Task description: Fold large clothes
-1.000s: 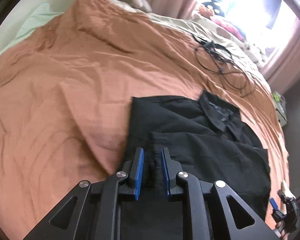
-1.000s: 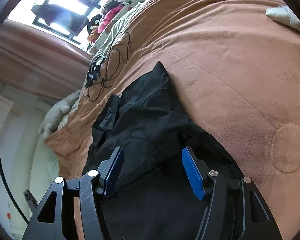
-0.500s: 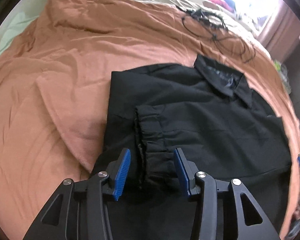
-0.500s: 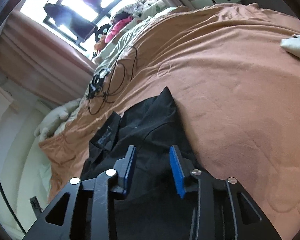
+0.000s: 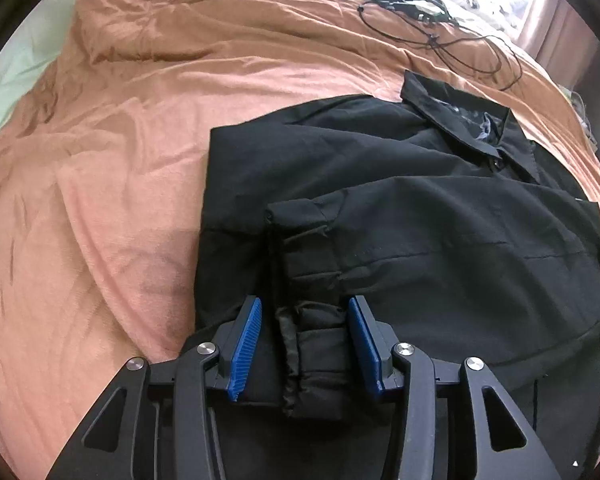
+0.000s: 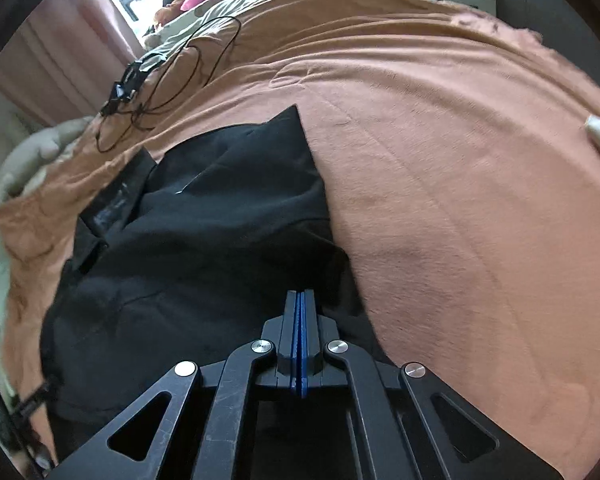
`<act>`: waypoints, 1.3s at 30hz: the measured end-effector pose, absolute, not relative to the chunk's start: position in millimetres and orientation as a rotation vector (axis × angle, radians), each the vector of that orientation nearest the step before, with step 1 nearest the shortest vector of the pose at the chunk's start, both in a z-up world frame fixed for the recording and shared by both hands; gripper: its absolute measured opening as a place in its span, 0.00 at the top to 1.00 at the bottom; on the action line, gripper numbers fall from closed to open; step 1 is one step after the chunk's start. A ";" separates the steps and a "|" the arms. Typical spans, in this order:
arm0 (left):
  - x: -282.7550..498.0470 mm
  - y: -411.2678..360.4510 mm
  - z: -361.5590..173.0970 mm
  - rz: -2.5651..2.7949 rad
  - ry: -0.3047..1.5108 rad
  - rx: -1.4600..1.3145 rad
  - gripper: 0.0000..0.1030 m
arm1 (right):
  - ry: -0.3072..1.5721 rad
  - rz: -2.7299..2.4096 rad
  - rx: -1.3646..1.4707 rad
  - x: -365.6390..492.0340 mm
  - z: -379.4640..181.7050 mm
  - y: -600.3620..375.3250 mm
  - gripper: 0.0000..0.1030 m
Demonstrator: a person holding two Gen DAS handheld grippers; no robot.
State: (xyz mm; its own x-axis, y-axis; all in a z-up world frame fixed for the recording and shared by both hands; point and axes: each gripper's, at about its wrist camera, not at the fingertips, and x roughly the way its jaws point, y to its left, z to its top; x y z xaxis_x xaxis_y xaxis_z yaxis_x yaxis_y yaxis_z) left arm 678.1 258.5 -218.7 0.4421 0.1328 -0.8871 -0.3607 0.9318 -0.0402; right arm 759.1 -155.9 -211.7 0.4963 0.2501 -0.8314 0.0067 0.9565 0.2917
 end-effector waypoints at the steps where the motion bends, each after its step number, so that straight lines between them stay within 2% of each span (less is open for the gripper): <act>1: 677.7 257.9 -215.8 0.324 1.068 -0.231 0.53 | 1.033 0.152 0.265 754.6 -207.3 -156.5 1.00; 5: 661.6 258.8 -193.1 0.385 1.021 -0.183 0.53 | 1.012 0.202 0.280 737.0 -193.6 -162.3 0.92; 7: 650.2 262.2 -183.7 0.370 1.008 -0.203 0.53 | 0.998 0.223 0.296 727.7 -185.0 -167.8 0.78; 9: 638.0 266.3 -174.2 0.364 0.997 -0.231 0.53 | 0.973 0.231 0.283 710.8 -173.2 -173.6 0.49; 10: 631.8 267.9 -169.6 0.363 0.990 -0.249 0.53 | 0.964 0.231 0.272 703.9 -169.0 -175.0 0.46; 12: 615.5 270.8 -159.9 0.346 0.983 -0.293 0.47 | 0.948 0.240 0.269 688.5 -158.7 -180.4 0.45; 13: 608.3 269.6 -155.7 0.336 0.979 -0.306 0.41 | 0.942 0.249 0.275 679.0 -153.6 -184.8 0.45; 17: 568.5 261.3 -133.9 0.320 0.929 -0.319 0.23 | 0.920 0.248 0.280 644.7 -139.5 -204.0 0.33; 18: 560.2 259.8 -130.0 0.314 0.918 -0.327 0.21 | 0.914 0.252 0.282 635.2 -136.9 -209.5 0.31; 21: 530.6 251.7 -117.2 0.294 0.876 -0.350 0.21 | 0.900 0.247 0.292 608.2 -129.1 -225.7 0.25; 30: 443.4 219.5 -85.3 0.278 0.773 -0.349 0.21 | 0.833 0.277 0.324 543.9 -105.8 -257.2 0.24; 39: 365.6 213.3 -74.3 0.291 0.764 -0.354 0.21 | 0.818 0.228 0.186 484.6 -90.9 -283.8 0.24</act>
